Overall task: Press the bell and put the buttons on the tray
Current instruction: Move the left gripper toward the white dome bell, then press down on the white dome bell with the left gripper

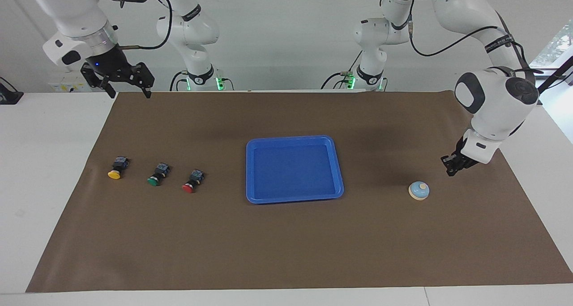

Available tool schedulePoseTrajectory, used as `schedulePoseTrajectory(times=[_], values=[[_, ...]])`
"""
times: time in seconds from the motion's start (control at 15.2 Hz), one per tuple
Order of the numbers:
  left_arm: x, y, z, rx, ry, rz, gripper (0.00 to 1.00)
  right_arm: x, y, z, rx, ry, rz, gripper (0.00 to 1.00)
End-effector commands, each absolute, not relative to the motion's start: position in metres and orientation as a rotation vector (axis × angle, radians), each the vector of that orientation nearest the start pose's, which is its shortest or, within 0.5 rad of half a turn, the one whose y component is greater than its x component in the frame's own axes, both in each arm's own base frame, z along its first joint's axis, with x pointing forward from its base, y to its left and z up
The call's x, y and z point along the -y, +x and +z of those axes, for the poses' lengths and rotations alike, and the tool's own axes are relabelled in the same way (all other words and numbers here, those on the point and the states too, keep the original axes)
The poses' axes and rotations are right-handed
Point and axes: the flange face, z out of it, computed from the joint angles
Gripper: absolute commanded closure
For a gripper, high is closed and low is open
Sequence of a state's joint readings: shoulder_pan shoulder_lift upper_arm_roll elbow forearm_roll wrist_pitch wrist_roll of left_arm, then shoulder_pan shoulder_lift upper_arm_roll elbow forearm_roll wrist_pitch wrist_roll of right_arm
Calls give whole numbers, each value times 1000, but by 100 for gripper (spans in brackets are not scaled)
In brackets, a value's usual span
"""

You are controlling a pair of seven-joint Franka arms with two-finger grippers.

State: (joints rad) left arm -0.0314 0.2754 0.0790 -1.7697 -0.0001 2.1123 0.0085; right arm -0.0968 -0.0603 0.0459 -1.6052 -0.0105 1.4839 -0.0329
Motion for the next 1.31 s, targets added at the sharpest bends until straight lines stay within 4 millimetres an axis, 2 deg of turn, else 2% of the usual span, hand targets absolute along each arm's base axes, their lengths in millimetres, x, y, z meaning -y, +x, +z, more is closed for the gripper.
schedulePoseTrajectory(times=[0.0,0.2,0.26,0.46,0.79,0.98,1.25], values=[[-4,640,404,52,-3112,-152,100,28,518,633,-7,-3127,93,0],[1,639,393,45,-3112,-153,100,28,518,633,-7,-3127,93,0],[9,637,388,24,-3113,-160,100,28,518,633,-7,-3127,93,0],[11,633,373,18,-3112,-184,100,28,518,633,-7,-3127,93,0],[25,634,347,-3,-3111,-135,100,28,518,633,-7,-3127,93,0],[27,637,319,-8,-3108,-142,100,28,519,634,-7,-3127,90,0],[27,640,318,-7,-3108,-159,100,28,518,633,-7,-3127,93,0]])
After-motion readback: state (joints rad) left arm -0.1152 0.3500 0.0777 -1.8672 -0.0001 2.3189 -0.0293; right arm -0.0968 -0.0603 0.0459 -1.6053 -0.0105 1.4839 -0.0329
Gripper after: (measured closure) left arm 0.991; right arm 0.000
